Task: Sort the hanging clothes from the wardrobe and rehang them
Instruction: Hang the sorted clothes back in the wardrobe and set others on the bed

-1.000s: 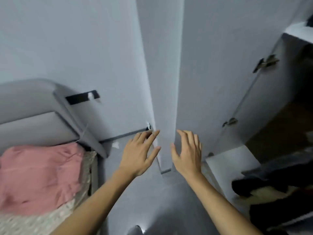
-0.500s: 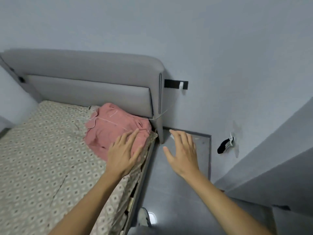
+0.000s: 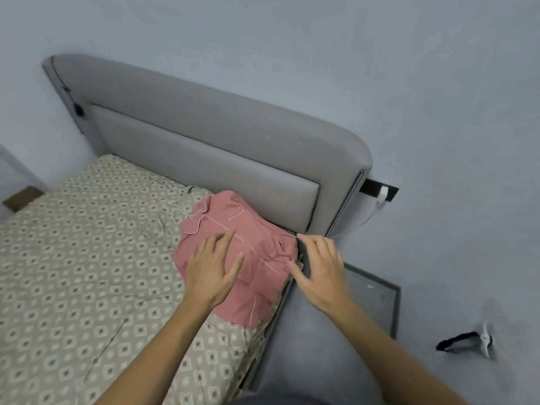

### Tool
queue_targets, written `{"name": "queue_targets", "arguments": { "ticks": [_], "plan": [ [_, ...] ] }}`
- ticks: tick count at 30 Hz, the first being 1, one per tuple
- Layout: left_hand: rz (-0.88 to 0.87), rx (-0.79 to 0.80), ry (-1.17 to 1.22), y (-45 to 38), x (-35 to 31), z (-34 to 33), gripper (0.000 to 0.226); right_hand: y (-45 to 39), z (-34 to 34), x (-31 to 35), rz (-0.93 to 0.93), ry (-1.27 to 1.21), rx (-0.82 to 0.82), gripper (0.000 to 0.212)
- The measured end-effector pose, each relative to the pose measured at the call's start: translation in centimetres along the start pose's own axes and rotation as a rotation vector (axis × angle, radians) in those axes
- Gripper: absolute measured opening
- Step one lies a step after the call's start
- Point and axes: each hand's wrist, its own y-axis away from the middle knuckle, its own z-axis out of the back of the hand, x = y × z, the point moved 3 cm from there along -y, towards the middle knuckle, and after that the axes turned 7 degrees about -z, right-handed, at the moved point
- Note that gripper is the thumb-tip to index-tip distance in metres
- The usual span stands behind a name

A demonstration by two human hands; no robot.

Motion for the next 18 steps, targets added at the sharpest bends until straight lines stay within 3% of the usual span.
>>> {"name": "queue_targets", "arguments": {
  "ticks": [11,18],
  "plan": [
    [0.305,-0.018,-0.05,-3.5,12.3,0.9,0.065,-15.3,-11.1,6.7,0.187,-0.006,0.196,0.056],
    [0.511,0.023,-0.113,-8.9,19.6,-3.3,0.065,-29.4,-21.1,7.8,0.336,0.045,0.391,0.061]
  ]
}}
